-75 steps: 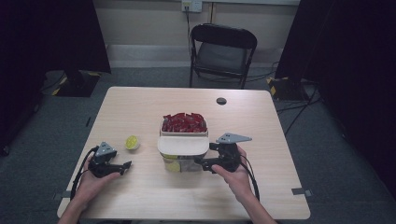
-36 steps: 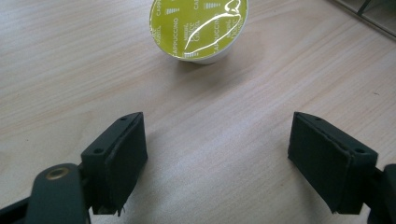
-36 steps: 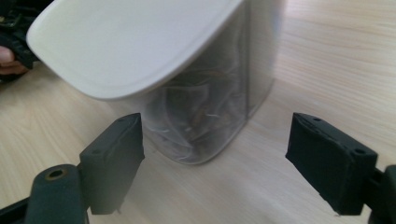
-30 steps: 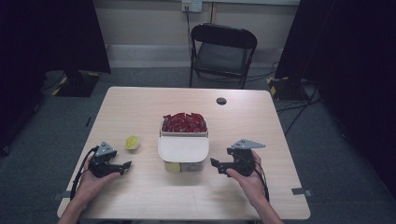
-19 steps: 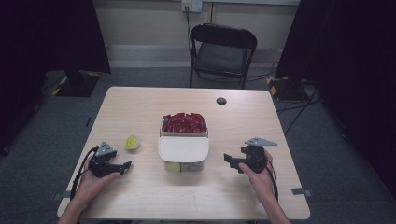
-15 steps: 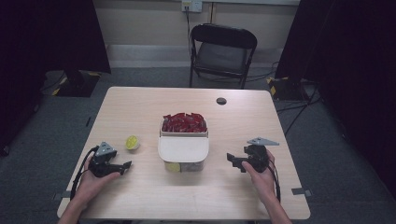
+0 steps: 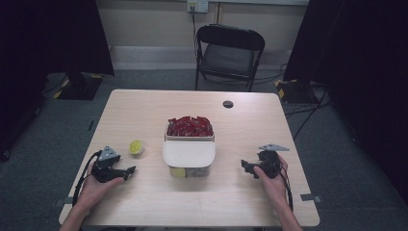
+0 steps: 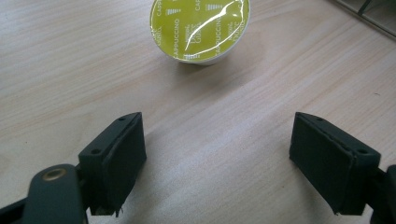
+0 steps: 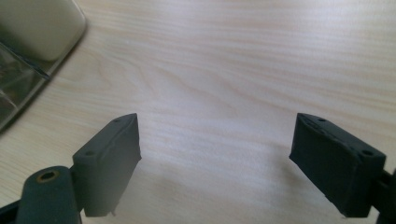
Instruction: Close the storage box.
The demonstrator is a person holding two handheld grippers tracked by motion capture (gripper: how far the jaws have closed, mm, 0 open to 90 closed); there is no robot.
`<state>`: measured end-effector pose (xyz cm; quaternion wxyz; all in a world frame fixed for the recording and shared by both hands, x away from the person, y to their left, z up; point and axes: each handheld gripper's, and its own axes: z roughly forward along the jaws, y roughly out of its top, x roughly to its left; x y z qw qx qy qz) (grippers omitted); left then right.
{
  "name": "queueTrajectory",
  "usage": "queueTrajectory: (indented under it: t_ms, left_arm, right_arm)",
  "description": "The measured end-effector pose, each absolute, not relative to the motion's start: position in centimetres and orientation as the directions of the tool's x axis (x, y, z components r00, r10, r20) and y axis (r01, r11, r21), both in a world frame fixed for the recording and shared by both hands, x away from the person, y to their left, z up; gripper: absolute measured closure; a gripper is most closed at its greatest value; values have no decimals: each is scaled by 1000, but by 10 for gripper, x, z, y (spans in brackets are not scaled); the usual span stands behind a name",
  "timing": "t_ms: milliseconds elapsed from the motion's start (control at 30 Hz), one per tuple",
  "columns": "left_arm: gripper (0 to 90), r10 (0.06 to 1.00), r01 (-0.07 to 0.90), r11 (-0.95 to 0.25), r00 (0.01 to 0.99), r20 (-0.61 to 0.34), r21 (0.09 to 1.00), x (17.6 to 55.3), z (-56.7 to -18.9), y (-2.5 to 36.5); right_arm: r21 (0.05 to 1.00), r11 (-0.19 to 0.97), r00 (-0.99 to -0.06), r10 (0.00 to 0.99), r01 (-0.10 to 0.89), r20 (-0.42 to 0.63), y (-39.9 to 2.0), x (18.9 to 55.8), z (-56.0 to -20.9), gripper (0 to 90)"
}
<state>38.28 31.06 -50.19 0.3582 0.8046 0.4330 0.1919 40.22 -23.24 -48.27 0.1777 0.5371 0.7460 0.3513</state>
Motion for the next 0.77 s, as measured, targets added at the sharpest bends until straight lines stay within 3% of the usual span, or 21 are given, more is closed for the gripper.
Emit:
queueTrajectory:
  t_ms: [400,767]
  left_arm:
    - [179,834,559,-369,552,-2,743,383,-502,311]
    - [179,834,559,-369,552,-2,743,383,-502,311]
  right_arm:
    - [691,242,-319,947,681,-16,-231,406,-496,120]
    - [726,213,-295,955,654,-15,-230,403,-501,79]
